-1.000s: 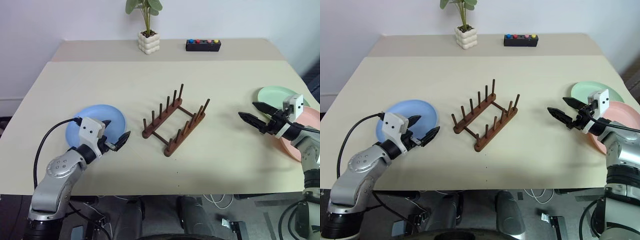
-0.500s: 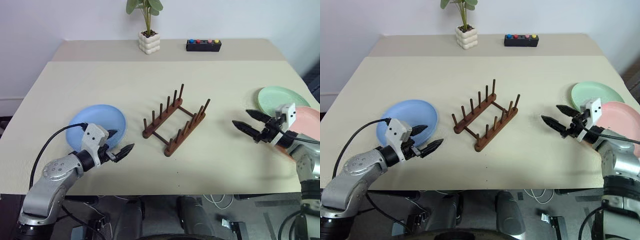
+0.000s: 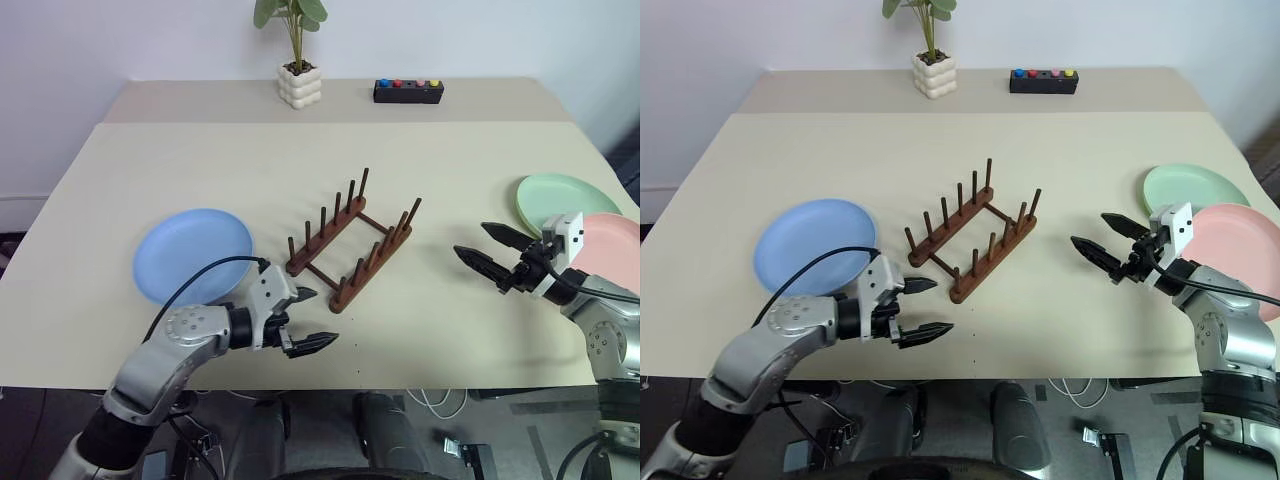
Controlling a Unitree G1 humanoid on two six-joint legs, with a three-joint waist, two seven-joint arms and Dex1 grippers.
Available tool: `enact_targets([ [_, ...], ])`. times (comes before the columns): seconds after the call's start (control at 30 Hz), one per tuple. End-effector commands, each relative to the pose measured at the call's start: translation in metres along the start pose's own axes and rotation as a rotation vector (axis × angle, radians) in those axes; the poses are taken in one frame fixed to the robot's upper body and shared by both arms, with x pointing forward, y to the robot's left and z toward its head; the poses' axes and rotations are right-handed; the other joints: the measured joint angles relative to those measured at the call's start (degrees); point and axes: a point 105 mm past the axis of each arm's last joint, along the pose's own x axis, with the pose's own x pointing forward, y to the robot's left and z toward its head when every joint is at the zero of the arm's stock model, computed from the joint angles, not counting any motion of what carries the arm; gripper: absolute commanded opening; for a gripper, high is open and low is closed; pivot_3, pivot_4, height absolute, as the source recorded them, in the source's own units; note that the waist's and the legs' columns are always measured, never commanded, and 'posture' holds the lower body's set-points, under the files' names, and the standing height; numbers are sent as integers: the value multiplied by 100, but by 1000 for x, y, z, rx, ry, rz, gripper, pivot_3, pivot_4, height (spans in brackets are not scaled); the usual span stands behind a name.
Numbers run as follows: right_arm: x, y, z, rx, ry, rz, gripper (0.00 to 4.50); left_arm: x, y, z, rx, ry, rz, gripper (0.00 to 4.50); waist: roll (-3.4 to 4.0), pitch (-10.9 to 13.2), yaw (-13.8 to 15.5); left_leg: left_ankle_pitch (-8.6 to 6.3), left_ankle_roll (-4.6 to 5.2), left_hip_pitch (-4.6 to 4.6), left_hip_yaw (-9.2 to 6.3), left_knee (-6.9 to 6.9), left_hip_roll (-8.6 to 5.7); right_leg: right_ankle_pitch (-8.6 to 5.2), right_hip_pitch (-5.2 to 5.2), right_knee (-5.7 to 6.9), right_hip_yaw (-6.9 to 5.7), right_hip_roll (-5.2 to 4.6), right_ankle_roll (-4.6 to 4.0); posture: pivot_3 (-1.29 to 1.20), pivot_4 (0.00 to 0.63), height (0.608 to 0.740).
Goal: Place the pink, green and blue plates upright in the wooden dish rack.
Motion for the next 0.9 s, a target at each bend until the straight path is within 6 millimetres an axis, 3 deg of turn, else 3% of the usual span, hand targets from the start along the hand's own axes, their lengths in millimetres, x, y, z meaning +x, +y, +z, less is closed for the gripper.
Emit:
enact_targets([
  [0.03,0,7,12,-18,-45,11,4480,21,7,-4,69,35,66,4500,1,-1,2,0,0,1,0,0,0,0,0,3,0,1,1,0,150,730],
  [0.33,-5,7,13,-17,-43,-1,4480,44,21,-4,15,0,214,4500,1,-3,38,0,0,3,-1,11,-2,-1,10,0,1,-1,-1,0,150,730],
  [0.43,-2,7,15,-23,-47,2,4500,46,22,-3,8,-21,238,3659,3,-4,36,0,0,5,-1,12,-2,0,11,1,1,-1,-1,0,150,730],
  [0.57,0,8,18,-30,-53,6,4500,45,27,-2,20,-29,263,1602,3,-4,32,0,0,6,-1,11,-2,0,12,1,1,-1,0,0,150,730],
  [0.63,-1,8,18,-32,-53,4,4500,45,30,-3,35,-22,271,793,6,-7,57,0,0,6,-2,10,-2,0,12,1,0,0,0,0,150,730],
  [0.8,-3,10,14,-40,-30,-11,4500,46,36,1,123,-18,218,781,9,-8,59,0,0,9,-1,11,-3,-1,15,1,0,0,-1,0,150,730],
  [0.9,-7,14,2,-45,22,-16,4500,53,39,14,241,-23,78,781,8,-8,145,0,0,8,-1,12,-3,-1,16,0,0,0,-1,0,150,730],
])
